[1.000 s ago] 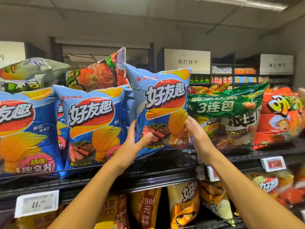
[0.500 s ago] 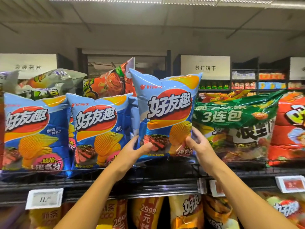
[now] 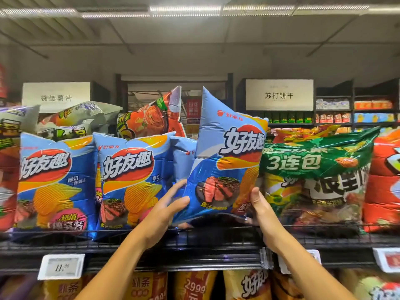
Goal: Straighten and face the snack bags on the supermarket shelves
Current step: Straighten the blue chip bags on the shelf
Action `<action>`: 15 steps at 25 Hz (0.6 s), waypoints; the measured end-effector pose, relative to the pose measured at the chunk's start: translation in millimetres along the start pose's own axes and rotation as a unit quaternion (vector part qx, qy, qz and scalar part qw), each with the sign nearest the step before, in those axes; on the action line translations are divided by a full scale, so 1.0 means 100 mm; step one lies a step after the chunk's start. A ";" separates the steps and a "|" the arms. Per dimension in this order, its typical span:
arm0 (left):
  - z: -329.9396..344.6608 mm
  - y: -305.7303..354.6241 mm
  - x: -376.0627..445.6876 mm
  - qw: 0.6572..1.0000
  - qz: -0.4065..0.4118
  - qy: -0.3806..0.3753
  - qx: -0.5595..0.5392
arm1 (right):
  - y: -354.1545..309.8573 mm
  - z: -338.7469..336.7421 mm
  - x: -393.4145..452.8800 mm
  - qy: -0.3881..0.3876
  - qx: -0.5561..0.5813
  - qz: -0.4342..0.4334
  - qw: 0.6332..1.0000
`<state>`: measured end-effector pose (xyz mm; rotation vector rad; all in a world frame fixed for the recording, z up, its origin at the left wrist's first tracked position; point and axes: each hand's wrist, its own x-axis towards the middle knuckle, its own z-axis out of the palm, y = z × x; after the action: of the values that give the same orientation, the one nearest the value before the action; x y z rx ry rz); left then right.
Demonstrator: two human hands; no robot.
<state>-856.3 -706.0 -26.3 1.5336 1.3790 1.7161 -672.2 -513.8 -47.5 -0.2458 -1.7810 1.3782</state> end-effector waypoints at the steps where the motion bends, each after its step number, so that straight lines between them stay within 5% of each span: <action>1: 0.00 0.00 0.01 1.000 0.004 -0.005 -0.005 | 0.01 -0.01 0.00 0.003 0.014 0.005 1.000; 15: 0.00 0.01 -0.02 0.999 0.017 -0.034 0.014 | 0.09 -0.05 0.05 -0.014 0.061 0.005 0.998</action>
<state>-855.0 -708.1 -26.6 1.6234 1.3550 1.6568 -674.9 -503.5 -52.8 -0.1704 -1.7127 1.4978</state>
